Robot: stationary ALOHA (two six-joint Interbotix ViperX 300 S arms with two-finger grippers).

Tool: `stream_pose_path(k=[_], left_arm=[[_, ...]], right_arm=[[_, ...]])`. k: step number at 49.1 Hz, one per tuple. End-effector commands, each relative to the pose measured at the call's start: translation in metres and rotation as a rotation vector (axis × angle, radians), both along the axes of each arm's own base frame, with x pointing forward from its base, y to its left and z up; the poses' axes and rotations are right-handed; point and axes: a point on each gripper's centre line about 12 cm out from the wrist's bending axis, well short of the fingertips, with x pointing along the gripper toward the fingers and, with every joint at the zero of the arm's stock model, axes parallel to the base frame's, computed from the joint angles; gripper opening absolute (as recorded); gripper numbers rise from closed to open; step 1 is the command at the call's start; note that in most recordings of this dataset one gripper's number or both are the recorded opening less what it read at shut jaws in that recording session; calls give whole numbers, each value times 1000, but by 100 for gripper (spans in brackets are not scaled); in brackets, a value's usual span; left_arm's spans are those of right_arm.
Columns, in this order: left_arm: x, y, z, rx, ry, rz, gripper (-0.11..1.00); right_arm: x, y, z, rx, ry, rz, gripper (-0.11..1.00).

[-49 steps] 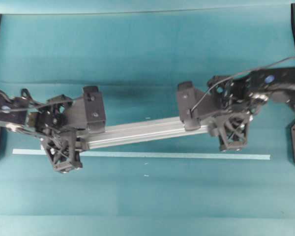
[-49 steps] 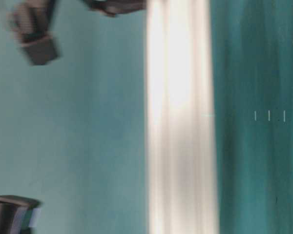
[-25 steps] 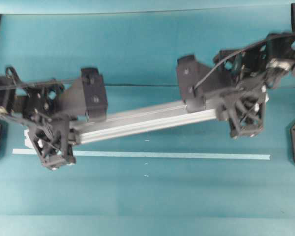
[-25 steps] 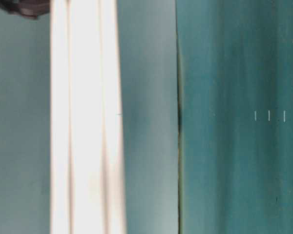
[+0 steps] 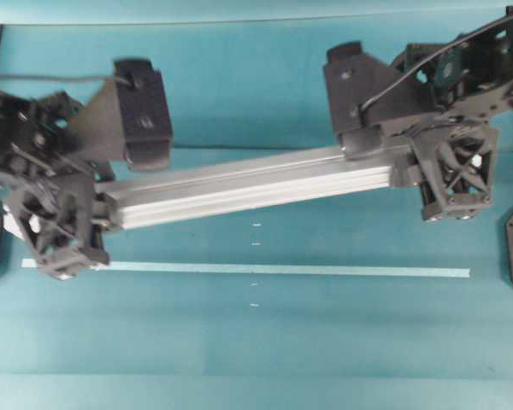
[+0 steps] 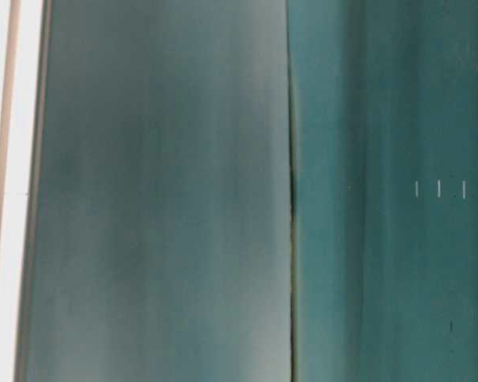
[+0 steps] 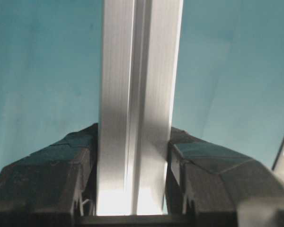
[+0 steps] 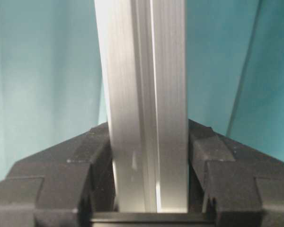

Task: Lift the metal rail with both hands.
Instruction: 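Lift the rail with both grippers and straighten it level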

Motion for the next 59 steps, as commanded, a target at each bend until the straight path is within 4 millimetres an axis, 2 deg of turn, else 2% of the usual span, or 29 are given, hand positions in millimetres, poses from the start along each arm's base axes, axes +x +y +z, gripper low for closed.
stream_pose_path(k=[1, 17, 27, 41, 50, 59], left_arm=[[1, 6, 18, 3, -49, 12, 31], [-1, 34, 20, 54, -46, 5, 31], [-2, 42, 21, 70, -46, -4, 31], [-3, 49, 24, 99, -50, -34, 31], [-3, 49, 40, 106, -96, -33, 31], [-3, 49, 44, 106, -100, -33, 31]], right_arm=[[-1, 5, 16, 7, -48, -10, 39], [-9, 25, 27, 59, -48, -109, 39], [-16, 38, 39, 94, -76, -165, 39], [-16, 38, 39, 102, -74, -185, 39], [-15, 38, 49, 103, -99, -185, 38], [-19, 39, 53, 102, -79, -182, 38]])
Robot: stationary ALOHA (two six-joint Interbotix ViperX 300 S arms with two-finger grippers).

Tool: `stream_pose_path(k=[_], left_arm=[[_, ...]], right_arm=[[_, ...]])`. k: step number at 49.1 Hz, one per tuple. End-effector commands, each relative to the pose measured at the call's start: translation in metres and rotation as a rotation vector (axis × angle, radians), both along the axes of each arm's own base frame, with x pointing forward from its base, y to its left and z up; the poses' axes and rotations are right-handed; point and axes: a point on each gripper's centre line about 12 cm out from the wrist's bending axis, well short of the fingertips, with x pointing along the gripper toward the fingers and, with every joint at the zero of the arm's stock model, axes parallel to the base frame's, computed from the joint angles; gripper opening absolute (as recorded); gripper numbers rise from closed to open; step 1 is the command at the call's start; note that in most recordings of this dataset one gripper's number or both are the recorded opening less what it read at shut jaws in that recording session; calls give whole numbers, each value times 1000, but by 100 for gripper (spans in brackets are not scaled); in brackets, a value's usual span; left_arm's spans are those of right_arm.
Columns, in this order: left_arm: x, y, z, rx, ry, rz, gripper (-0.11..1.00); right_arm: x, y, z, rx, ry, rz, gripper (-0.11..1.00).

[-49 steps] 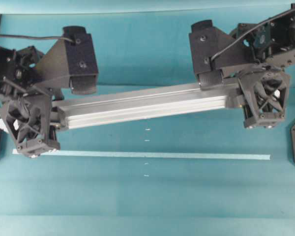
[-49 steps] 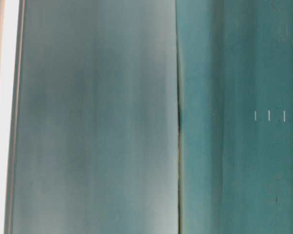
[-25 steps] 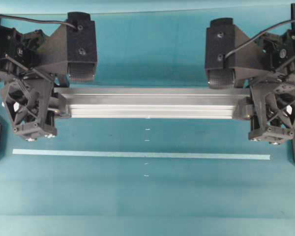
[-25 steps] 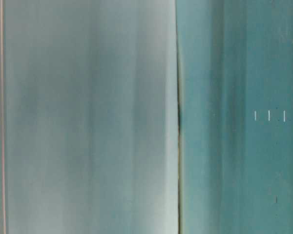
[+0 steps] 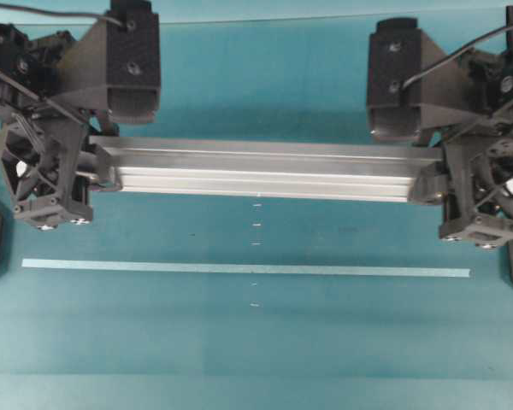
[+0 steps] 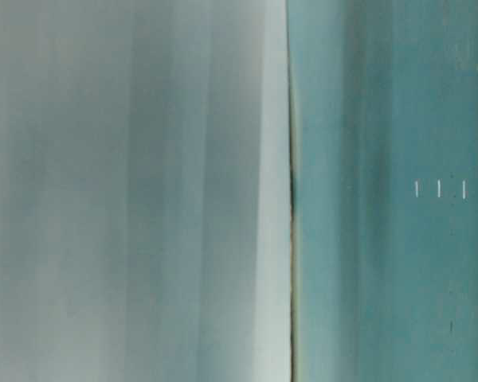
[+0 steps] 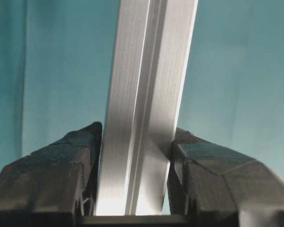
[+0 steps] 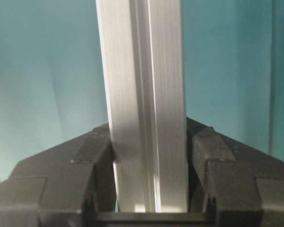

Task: Lift the metal rail with both hands.
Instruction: 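Lift the rail with both grippers and straighten it level, then lower the held rail back toward the table with both grippers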

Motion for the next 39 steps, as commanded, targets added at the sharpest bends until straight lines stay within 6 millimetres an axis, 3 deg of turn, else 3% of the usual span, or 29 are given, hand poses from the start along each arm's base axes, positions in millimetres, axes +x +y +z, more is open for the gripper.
stream_pose_path(k=[1, 11, 19, 39], left_arm=[[-3, 14, 15, 7, -48, 62, 31], [-2, 14, 12, 4, -40, 64, 31], [-1, 15, -11, 4, -5, 62, 31], [10, 15, -95, 6, 12, 49, 31]], right_arm=[[-2, 7, 13, 8, -41, 16, 38], [-2, 7, 5, 4, -23, 18, 38], [2, 7, -13, 5, -12, 14, 38], [3, 5, -105, -1, 26, -6, 38]])
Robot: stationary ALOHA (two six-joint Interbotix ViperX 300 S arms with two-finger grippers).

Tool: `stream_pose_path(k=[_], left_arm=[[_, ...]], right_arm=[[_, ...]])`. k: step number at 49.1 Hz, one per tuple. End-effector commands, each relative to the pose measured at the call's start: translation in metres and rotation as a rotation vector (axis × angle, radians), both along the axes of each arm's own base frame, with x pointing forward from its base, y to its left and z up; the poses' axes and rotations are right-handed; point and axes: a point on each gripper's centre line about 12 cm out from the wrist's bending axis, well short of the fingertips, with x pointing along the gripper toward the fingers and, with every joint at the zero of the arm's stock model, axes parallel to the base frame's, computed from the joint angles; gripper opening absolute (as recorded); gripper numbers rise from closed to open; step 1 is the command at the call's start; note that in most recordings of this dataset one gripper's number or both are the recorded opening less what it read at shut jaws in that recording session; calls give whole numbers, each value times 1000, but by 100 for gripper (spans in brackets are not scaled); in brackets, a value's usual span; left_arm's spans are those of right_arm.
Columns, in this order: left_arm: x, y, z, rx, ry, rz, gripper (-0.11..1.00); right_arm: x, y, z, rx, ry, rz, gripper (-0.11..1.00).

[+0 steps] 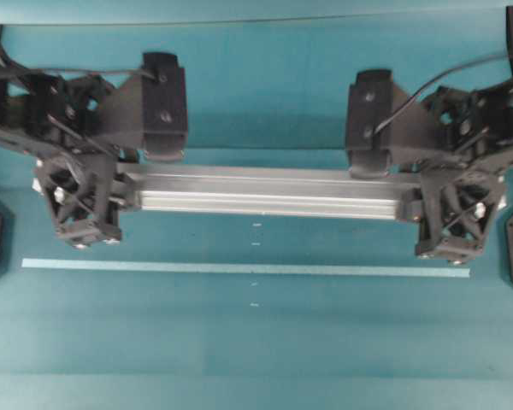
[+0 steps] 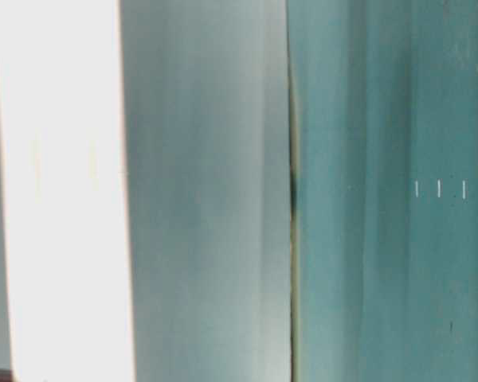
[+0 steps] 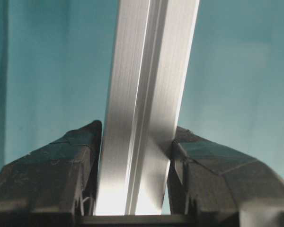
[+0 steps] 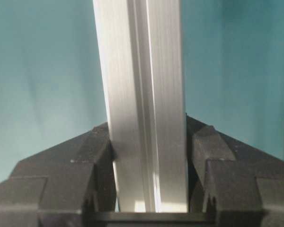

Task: Lift the metal rail with both hands.
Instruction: 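Lower the held rail back toward the table with both grippers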

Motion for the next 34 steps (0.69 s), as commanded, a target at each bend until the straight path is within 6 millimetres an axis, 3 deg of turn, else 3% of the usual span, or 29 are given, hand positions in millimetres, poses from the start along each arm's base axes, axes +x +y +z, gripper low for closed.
stream_pose_path(k=[1, 34], left_arm=[[-2, 14, -8, 8, -31, 55, 31], [16, 15, -133, -4, 69, 49, 31]], right_arm=[[1, 5, -14, 4, -32, 5, 38], [12, 6, -128, -23, -19, 34, 38]])
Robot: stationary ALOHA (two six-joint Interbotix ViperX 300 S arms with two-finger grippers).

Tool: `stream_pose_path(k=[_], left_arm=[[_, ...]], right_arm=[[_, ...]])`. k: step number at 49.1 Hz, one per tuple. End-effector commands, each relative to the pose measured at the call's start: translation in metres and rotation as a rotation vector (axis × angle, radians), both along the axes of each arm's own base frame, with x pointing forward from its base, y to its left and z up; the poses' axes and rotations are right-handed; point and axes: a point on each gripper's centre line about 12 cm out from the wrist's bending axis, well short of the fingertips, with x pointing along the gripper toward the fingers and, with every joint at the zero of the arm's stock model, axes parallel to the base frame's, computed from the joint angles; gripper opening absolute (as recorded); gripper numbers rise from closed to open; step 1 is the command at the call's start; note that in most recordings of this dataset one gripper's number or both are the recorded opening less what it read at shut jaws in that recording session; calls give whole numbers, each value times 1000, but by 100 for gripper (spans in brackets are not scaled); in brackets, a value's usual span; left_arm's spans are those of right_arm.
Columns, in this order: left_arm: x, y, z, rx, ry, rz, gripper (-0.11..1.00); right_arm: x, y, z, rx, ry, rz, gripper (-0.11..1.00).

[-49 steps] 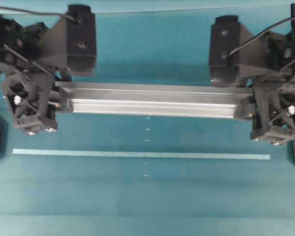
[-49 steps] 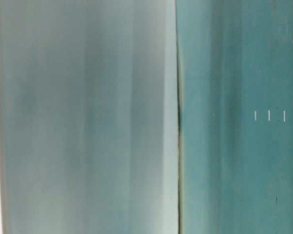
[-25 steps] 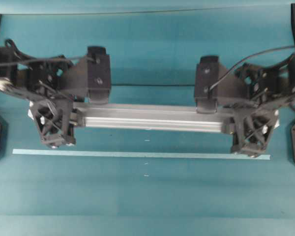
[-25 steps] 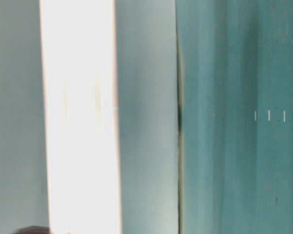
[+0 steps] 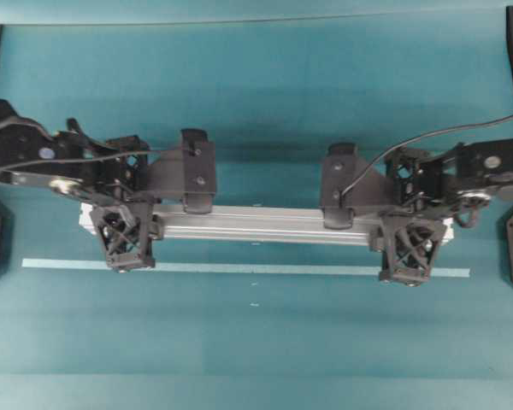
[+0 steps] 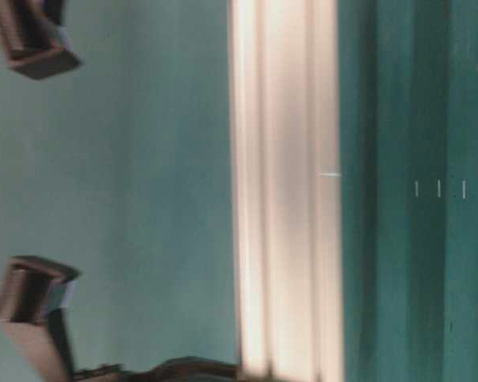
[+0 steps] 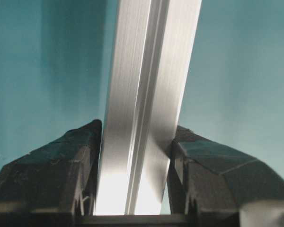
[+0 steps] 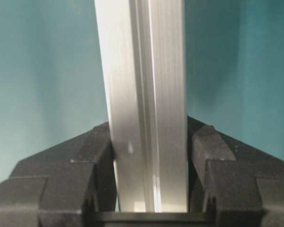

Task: Lift the metal rail with both hands.
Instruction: 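Lower the held rail back toward the table with both grippers, then set the rail down on the table and hold it steady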

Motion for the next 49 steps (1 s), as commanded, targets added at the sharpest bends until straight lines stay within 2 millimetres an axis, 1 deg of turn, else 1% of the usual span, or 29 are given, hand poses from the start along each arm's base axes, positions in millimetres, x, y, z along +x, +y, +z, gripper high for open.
stream_pose_path(k=[1, 3, 8, 15, 23, 32, 38, 49], left_arm=[[4, 14, -9, 0, -28, 56, 31], [3, 13, -17, -1, -25, 55, 31], [2, 13, -30, -3, -16, 56, 31], [-2, 12, -38, -4, -15, 56, 31], [-7, 11, -48, -7, -16, 59, 31], [-11, 5, -61, -25, -43, 91, 31], [-12, 0, -68, -36, -58, 103, 31], [-5, -4, -67, -37, -67, 90, 31]], right_arm=[[9, 6, -3, -1, -43, 21, 38], [10, 6, -7, -3, -43, 24, 38], [10, 6, -24, -8, -12, 41, 38], [8, 9, -47, -12, 27, 58, 38], [13, 13, -55, -14, 0, 61, 38], [9, 13, -69, -15, 14, 56, 38], [9, 14, -73, -15, -1, 57, 38], [8, 14, -79, -18, 5, 59, 38]])
